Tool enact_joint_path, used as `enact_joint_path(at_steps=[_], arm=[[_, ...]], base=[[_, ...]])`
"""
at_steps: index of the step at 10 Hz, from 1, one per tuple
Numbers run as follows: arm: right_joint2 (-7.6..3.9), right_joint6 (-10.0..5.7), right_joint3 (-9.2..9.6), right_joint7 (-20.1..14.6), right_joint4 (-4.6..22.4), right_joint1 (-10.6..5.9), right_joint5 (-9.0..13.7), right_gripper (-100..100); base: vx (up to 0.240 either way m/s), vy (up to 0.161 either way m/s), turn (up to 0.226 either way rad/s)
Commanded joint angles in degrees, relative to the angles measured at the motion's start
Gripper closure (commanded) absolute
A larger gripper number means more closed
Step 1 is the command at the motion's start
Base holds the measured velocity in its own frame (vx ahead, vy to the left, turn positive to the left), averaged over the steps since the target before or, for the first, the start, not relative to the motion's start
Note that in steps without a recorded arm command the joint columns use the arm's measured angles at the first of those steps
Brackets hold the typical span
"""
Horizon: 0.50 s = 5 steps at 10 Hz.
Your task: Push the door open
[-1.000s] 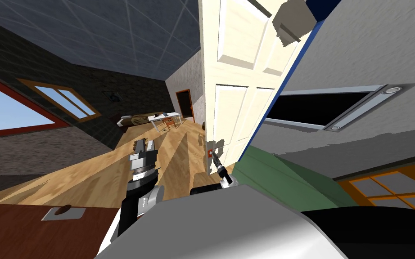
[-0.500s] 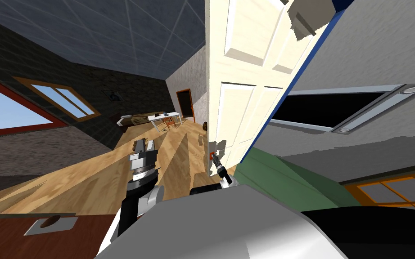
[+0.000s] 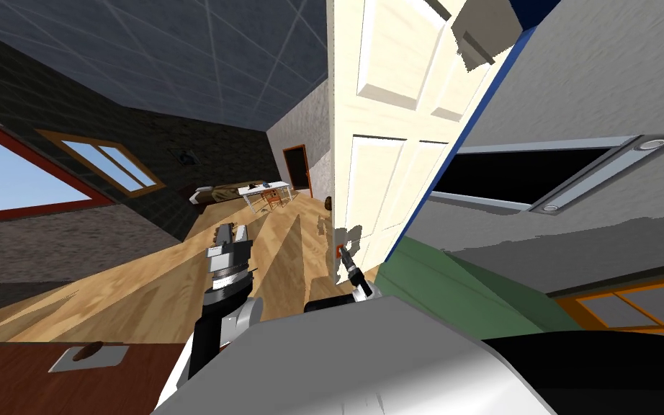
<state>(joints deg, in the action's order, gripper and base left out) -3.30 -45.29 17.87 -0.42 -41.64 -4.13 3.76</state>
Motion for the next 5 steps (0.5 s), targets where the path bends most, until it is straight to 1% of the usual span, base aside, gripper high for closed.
enact_joint_path(at_steps=[1, 3, 5], arm=[[-0.45, 0.09, -1.15, 0.36, -0.15, -0.38, 0.44, 100], [-0.81, 0.13, -2.28, 0.68, 0.03, -0.53, 0.89, 100], [-1.07, 0.17, -3.30, 0.97, 0.18, -0.66, 1.29, 100]], base=[[0.181, 0.077, -0.038], [0.169, 0.120, -0.057], [0.192, 0.078, -0.036]])
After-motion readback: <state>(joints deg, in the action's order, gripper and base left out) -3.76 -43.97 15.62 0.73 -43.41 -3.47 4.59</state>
